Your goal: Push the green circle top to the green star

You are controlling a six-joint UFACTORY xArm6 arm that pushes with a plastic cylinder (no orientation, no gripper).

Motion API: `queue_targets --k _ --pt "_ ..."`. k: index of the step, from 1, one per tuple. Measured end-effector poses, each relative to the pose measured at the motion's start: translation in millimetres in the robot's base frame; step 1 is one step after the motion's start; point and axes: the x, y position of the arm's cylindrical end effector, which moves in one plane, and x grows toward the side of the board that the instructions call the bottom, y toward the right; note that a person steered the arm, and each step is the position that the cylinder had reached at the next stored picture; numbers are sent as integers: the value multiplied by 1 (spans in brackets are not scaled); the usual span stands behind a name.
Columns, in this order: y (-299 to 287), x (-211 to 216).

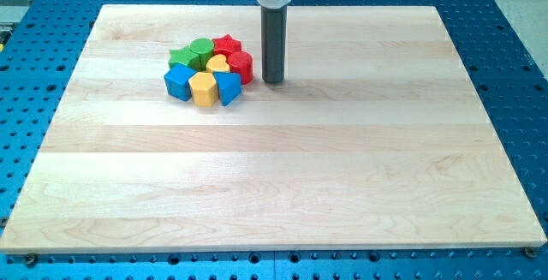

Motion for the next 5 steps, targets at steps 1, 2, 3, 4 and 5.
queue_targets --k 1,2,3,4,5 --pt "0 0" --pt "-1 0" --pt "-3 1" --pt "-10 43" --pt "-30 96"
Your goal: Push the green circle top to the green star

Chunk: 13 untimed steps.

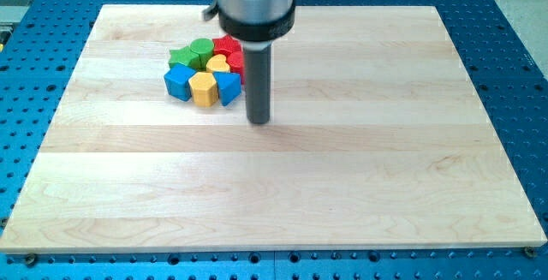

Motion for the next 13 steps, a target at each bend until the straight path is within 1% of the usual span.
queue_targets --k 1,2,3,5,6,7,8,9,11,12,13 --pt "-32 20" --pt "-125 19" --pt "-149 5" --pt "-123 -59" --pt "-122 -68" --pt "-121 -96" --pt "-117 -136" --pt "-101 -144" --pt "-36 -158" --pt "-25 -176" --pt "-54 -176"
